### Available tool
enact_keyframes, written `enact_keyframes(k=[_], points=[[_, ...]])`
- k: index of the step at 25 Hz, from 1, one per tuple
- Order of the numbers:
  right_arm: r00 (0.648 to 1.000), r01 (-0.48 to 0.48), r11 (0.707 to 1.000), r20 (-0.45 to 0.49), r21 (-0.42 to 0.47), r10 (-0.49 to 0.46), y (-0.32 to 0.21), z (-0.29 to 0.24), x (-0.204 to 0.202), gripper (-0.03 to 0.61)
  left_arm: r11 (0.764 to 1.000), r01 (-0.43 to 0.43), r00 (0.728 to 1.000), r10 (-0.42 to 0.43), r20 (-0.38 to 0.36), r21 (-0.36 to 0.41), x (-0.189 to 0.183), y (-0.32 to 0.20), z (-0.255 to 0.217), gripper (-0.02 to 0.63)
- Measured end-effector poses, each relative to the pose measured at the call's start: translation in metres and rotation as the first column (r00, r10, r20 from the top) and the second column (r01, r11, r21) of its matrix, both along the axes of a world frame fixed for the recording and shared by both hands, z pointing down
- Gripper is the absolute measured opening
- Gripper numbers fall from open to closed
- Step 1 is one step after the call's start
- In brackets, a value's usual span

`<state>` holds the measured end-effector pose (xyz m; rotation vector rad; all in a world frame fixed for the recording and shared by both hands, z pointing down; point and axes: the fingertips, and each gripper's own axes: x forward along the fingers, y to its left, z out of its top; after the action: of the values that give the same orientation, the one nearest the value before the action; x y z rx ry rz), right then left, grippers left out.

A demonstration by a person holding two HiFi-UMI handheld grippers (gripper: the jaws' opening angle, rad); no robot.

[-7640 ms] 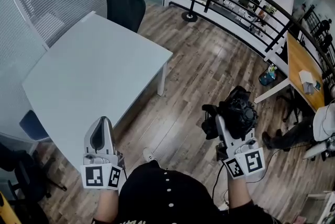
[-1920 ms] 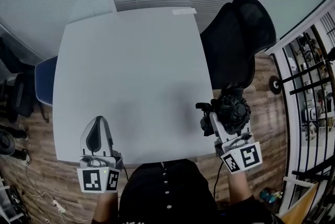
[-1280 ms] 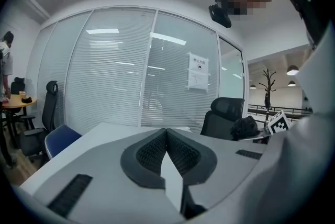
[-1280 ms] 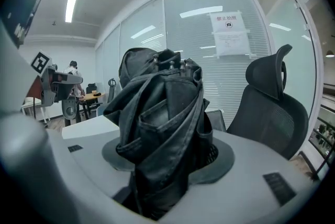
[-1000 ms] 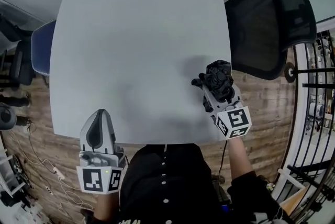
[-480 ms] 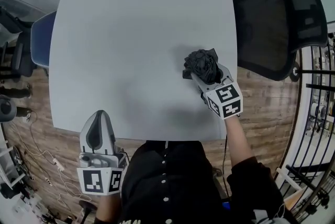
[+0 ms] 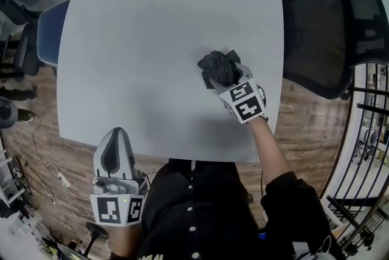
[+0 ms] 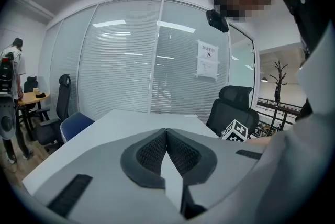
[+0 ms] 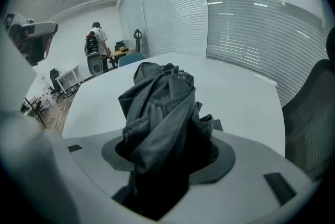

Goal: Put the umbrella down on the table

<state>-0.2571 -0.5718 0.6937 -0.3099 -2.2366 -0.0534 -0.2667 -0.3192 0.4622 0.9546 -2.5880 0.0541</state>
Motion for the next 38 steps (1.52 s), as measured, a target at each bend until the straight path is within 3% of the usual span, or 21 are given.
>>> enact_keyframes(k=[6,15,30,38], points=[[1.0,0.0,0.999,-0.009,0.032,0.001,0.014,0.016,-0.013,0.273,1.0,0.016,1.0,-0.016,-0.018,-0.008,0.002,0.009,0.007,0.015],[0.994,0.076,0.993,-0.084,0.085,-0.068,0.027,0.042,-0.015,0.279,1.0,0.023,0.999,-0.023,-0.028,-0.01,0.003,0.009,0.01,0.015],[0.965,0.124,0.991,-0.241,0.059,-0.106,0.027,0.069,-0.013,0.339,1.0,0.027,0.999,-0.027,-0.021,0.003,0.003,0.012,0.007,0.014],[0.982,0.097,0.99,-0.173,0.099,-0.079,0.02,0.055,-0.014,0.39,1.0,0.018,1.0,-0.018,-0.002,0.025,-0.003,0.012,0.0,0.014]])
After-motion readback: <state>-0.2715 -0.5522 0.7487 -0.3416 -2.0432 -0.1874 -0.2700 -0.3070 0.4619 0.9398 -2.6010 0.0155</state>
